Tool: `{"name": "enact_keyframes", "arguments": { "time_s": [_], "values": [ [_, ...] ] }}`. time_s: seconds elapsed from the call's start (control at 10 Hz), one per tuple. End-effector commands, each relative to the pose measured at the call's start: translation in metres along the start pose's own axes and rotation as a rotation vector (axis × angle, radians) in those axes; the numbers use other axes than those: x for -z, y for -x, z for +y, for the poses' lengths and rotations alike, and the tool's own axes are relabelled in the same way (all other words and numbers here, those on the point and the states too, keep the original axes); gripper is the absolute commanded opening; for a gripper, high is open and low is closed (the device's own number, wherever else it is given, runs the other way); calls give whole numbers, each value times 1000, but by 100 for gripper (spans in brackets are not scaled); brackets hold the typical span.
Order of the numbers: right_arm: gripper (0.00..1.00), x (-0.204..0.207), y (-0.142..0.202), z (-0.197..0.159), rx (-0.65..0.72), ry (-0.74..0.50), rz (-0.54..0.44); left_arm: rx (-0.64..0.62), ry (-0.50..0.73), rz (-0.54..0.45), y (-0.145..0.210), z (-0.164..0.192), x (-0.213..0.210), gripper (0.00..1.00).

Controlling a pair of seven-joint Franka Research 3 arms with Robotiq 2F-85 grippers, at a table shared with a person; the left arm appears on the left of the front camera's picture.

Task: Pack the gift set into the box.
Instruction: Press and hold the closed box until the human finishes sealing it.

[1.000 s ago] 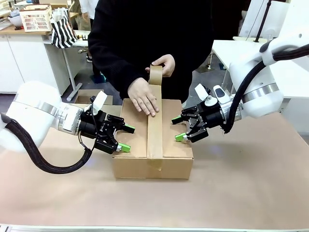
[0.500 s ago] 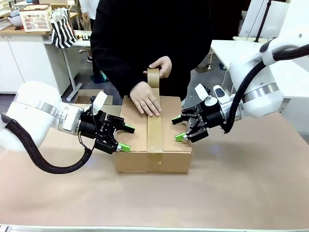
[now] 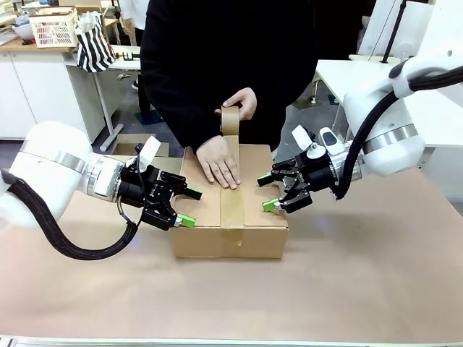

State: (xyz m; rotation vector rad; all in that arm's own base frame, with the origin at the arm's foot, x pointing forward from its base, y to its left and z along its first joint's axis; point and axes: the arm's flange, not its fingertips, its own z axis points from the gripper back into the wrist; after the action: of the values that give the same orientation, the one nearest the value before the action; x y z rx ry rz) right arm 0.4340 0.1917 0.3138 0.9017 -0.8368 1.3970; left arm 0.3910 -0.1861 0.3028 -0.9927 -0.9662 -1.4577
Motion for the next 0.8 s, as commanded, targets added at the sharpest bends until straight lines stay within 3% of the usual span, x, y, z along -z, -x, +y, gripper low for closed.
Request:
{"name": "enact_keyframes", "arguments": {
  "time_s": [0.0, 0.7],
  "values": [
    [100, 1, 2, 1, 0, 1, 5, 13, -2, 6, 1, -2, 0, 100],
    [100, 1, 2, 1, 0, 1, 5, 13, -2, 6, 1, -2, 0, 100]
  ]
}}
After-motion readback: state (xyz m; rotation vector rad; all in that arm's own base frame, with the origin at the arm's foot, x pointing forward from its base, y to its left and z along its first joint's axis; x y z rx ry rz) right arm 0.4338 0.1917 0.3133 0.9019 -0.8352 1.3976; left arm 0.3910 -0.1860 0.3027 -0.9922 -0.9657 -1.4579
